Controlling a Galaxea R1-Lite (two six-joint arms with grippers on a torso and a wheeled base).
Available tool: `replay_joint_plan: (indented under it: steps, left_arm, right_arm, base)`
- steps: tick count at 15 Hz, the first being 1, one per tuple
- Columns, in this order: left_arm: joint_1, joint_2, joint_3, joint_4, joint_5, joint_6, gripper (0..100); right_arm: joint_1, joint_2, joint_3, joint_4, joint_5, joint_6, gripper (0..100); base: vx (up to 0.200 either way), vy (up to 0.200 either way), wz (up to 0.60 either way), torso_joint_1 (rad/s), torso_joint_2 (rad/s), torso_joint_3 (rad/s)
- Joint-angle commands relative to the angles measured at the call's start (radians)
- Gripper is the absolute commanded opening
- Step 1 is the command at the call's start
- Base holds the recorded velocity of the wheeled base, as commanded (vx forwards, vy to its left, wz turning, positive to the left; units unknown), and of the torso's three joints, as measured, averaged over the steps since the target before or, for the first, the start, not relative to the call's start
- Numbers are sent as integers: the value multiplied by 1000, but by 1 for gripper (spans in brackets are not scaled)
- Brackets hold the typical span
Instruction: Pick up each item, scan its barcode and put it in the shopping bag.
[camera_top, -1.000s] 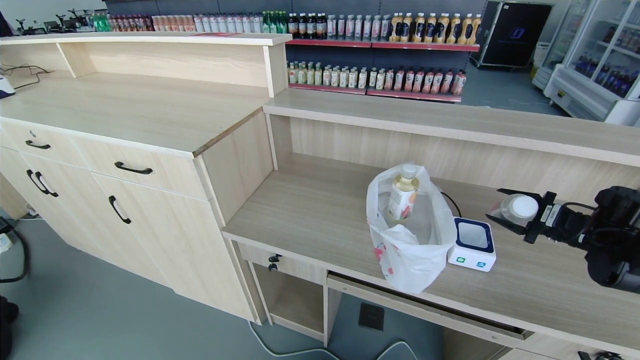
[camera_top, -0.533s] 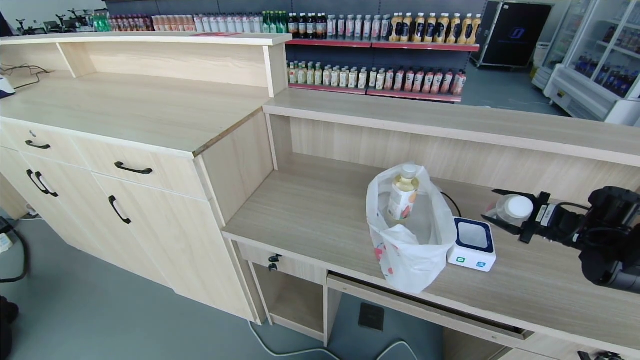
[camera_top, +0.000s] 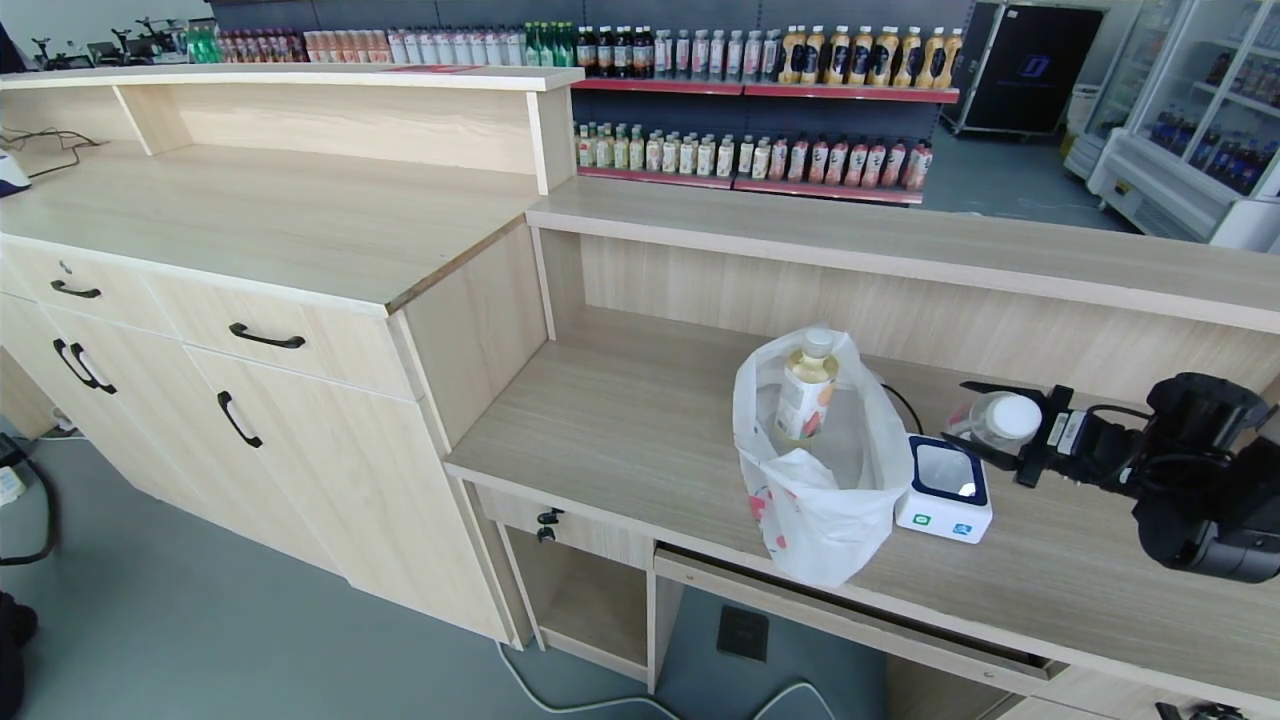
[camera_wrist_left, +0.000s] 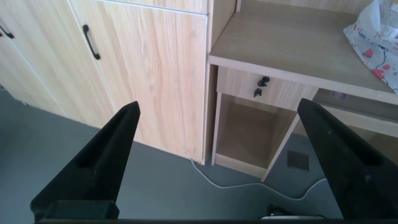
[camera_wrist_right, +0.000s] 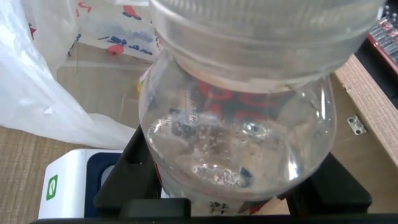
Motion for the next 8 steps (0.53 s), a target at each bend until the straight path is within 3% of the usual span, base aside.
replay_joint_plan:
  steps: [1, 8]
  left_arm:
    - [0, 0, 0, 0, 0, 0, 100]
    - [0, 0, 0, 0, 0, 0, 100]
  right_arm:
    - [7, 8, -22, 1, -1, -1, 0]
    - [32, 29, -49, -1, -1, -1, 0]
  base:
    - [0, 0, 0, 0, 0, 0]
    - [0, 0, 0, 0, 0, 0]
